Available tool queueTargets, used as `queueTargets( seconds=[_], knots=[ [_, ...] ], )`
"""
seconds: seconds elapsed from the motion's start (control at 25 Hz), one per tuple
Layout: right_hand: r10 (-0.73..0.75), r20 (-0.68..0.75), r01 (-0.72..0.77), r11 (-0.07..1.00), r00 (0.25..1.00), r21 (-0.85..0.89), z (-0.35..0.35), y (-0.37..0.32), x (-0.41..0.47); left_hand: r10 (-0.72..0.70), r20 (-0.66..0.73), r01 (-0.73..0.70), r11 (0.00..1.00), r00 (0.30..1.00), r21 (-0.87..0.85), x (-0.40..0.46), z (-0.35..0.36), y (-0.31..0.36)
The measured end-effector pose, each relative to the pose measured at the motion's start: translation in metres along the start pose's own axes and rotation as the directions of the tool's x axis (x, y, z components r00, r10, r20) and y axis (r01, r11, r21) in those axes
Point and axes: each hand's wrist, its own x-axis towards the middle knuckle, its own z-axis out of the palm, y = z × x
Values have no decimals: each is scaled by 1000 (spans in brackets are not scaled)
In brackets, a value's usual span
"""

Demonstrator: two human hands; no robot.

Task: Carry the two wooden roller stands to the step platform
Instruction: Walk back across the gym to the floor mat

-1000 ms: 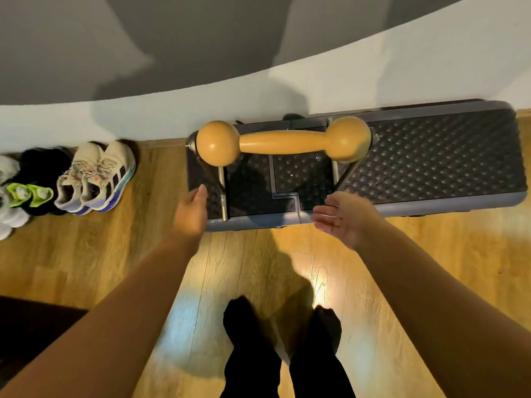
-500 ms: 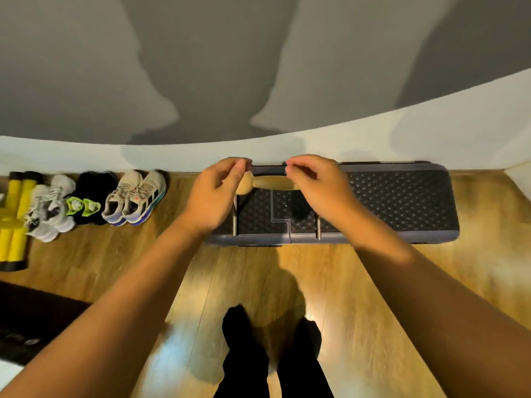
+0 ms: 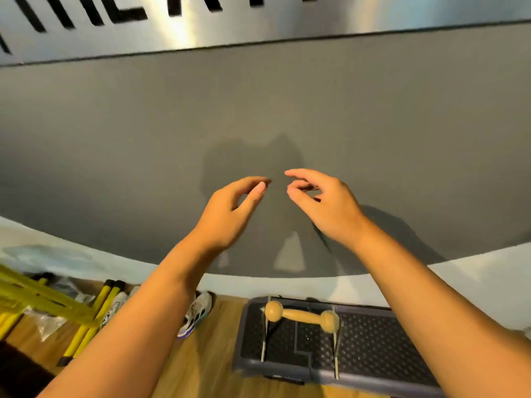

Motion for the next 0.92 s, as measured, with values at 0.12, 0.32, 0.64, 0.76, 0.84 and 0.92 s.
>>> queueTargets(
  seconds=[0.12, 0.32, 0.64, 0.76, 0.84, 0.92],
  knots=[
    [-105, -5, 105, 994, 994, -14, -25, -75, 15, 27, -46, -24, 998, 999, 54, 4, -65, 63],
    [-282, 79, 285, 958, 956, -31, -45, -193, 26, 116, -171, -82, 977, 979, 195, -9, -187, 147],
    [-479, 302, 510, 859, 825, -31, 21, -366, 44, 173, -367, 11, 894, 914, 447, -81, -356, 201],
    [-545, 314, 561, 826, 778, 44, 73, -415, 44, 134, -397, 96, 856, 908, 508, -123, -408, 199],
    [-589, 341, 587, 800, 733, 120, 120, -442, 36, 92, -454, 162, 856, 886, 491, -162, -441, 194],
    [-627, 372, 604, 773, 684, 192, 169, -467, 24, 61, -507, 237, 832, 860, 501, -203, -469, 189]
  ],
)
